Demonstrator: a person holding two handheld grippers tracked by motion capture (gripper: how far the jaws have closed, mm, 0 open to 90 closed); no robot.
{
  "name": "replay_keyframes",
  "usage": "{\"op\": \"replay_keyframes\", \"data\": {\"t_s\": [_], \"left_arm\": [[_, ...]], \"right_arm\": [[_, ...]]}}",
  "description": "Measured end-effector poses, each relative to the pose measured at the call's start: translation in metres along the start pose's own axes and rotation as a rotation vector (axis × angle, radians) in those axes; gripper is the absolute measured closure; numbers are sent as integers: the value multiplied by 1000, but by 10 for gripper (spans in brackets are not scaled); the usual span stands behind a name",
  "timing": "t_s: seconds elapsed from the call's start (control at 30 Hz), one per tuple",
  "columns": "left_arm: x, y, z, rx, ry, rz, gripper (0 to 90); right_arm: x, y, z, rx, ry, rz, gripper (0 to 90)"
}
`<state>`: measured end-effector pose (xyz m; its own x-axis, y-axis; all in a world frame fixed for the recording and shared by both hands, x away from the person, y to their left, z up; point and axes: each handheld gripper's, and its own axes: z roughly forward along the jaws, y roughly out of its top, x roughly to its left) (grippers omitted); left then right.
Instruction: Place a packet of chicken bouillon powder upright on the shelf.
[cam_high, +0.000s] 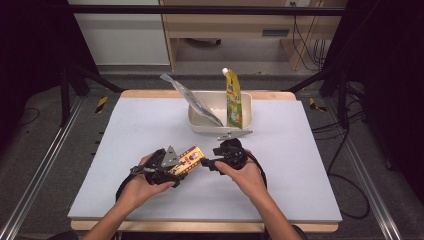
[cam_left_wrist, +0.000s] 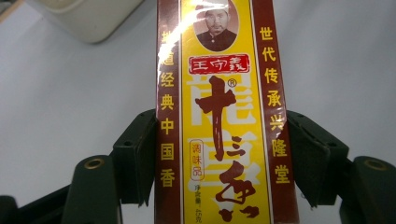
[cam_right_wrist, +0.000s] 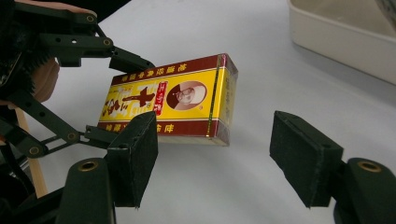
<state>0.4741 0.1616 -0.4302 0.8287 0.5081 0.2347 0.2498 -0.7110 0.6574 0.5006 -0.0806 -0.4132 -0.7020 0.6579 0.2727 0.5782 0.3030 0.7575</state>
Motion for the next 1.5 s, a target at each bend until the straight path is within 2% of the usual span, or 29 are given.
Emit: {"op": "replay_keyframes", "data": {"t_s": [0.03,0.23,0.3,0.4,0.57,0.93,1.3,1.5], "left_arm": [[0,2,-1,-9,3,7,319],[0,16,-3,-61,20,29,319],[-2,26,-6,-87,29,58,319],[-5,34,-8,-112,27,76,319],[-9,40,-8,-130,21,99,319],[-10,43,-5,-152,18,101,319],[-11,50,-4,-165,18,115,319],[-13,52,-2,-168,15,119,320]], "right_arm": [[-1,2,-1,-3,10,3,322],[-6,13,-16,-18,1,14,317],[-8,17,-20,-21,1,12,316],[-11,22,-23,-21,13,24,313],[-17,25,-23,-15,42,42,313],[-24,25,-18,12,97,82,327],[-26,27,-19,9,112,88,344],[-27,27,-22,7,121,93,392]]}}
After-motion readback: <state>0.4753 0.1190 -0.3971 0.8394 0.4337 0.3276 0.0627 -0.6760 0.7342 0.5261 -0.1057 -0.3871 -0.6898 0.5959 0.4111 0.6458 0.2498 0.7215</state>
